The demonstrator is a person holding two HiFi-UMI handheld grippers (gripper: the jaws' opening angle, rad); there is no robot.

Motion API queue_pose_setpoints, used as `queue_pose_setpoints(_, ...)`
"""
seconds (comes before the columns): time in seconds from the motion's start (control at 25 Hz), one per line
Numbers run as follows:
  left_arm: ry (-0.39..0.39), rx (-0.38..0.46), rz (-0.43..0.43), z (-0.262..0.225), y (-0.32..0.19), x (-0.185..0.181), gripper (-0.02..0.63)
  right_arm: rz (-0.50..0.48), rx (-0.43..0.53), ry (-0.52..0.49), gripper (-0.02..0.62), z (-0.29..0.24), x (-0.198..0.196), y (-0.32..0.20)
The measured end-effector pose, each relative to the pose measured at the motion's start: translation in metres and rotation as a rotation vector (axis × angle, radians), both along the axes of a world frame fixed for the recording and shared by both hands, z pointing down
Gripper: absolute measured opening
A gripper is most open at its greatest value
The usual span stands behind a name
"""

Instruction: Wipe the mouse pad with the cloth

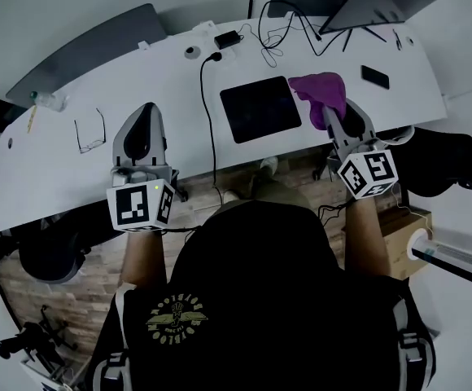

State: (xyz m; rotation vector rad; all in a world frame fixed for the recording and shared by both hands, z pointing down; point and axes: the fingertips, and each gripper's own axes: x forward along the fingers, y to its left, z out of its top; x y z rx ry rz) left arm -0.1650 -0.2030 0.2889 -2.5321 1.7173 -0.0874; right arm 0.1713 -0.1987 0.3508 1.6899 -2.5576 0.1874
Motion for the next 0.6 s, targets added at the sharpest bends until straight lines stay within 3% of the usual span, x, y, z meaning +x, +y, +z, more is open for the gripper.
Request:
queue_pose_setpoints(0.36, -0.017, 0.017, 0.018, -0.016, 0.011, 0.037, 0.002, -0.043, 0.140, 0.121, 0.092, -0.083, 0.002, 0.026)
queue_pose_setpoints(0.6, -0.023, 0.001, -0.013, -0.017, 0.004, 0.071, 0.002, -0.098, 0.165, 0.103, 0.092, -0.096, 0.026, 0.019)
